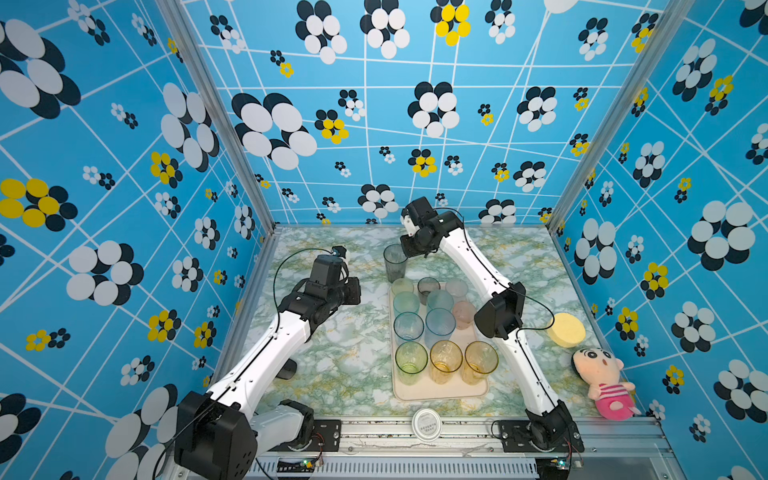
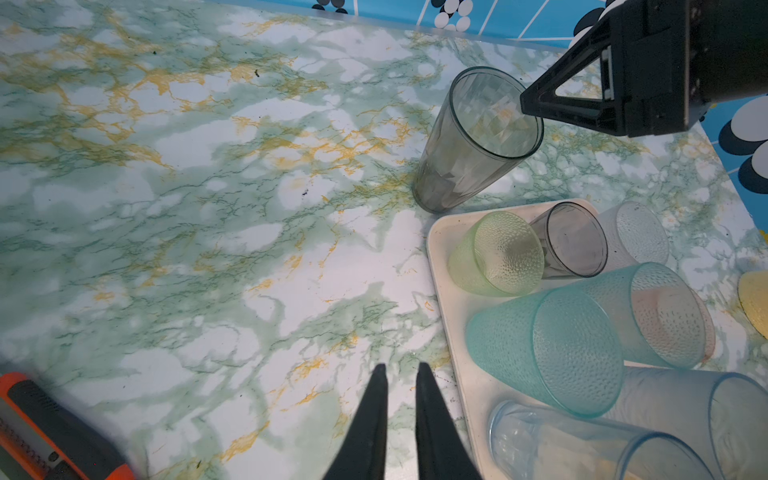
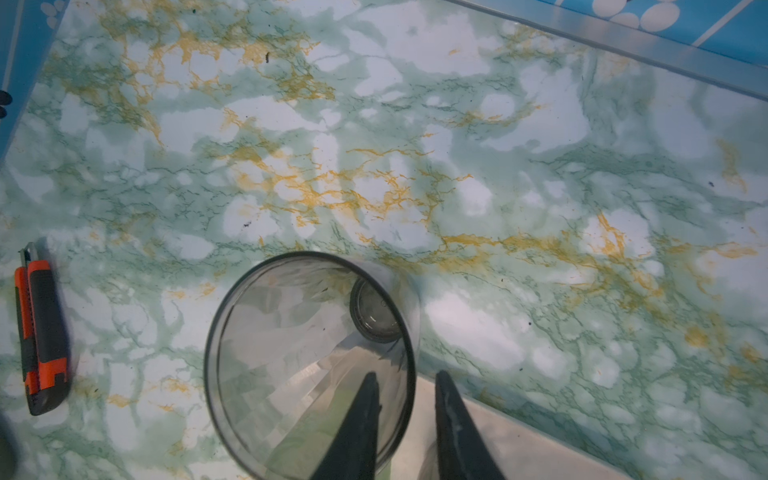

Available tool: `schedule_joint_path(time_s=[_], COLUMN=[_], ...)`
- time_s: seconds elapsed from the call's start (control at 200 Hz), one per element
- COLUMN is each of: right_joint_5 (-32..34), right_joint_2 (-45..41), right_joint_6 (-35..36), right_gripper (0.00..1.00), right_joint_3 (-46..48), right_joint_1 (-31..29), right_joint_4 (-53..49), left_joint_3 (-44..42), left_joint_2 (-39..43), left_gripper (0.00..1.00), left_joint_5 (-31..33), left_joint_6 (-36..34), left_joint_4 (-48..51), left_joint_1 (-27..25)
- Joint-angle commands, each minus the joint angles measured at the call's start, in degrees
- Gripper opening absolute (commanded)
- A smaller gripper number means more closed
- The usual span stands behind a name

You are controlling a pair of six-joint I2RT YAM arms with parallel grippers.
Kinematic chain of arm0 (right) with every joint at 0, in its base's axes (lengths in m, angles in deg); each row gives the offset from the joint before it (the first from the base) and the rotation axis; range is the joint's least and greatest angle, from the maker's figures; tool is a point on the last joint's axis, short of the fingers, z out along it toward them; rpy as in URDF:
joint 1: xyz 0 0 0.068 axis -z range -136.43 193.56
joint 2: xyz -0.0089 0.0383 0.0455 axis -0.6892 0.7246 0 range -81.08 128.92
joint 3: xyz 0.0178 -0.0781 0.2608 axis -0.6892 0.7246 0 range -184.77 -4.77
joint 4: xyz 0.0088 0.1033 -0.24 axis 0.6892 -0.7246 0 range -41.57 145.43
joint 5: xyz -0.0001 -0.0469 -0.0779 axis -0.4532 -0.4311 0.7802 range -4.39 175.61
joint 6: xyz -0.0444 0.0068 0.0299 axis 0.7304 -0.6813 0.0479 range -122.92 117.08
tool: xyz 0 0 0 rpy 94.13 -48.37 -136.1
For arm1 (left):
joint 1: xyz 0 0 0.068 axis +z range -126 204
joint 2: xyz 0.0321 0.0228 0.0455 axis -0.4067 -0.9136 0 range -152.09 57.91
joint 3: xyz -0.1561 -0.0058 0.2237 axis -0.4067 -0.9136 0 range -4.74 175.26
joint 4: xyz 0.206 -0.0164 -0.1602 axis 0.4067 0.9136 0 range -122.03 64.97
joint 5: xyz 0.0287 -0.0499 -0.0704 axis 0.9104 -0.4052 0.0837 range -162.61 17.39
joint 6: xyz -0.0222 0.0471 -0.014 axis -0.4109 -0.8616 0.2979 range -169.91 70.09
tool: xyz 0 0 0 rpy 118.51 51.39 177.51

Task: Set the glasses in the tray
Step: 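Lower the right gripper over the grey glass and close on its rim, then lift the grey glass and carry it toward the tray's near end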

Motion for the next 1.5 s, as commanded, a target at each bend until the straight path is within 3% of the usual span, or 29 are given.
schedule_joint_path(time_s=[0.0, 0.95, 1.495], right_joint_5=[0.7, 0.1, -3.6], right_joint_2=[1.4, -0.7, -27.8], right_joint_6=[-0.9, -2.8, -2.2], right_gripper=[0.25, 0.00, 0.00], right_joint_3=[0.1, 1.8, 35.2], right_joint_1=[0.4, 0.6, 2.7], right_joint_4=[0.8, 6.3, 27.4], left_joint_3=[-0.7, -1.1, -2.6], left_joint_2=[1.1, 1.0, 2.5], left_gripper=[0.16, 0.16, 0.16], left_joint_5=[-0.7, -1.0, -0.6], left_joint_6=[-0.8, -1.1, -1.1], left_joint_4=[0.7, 1.2, 1.5], left_joint_1=[0.7, 1.4, 1.8])
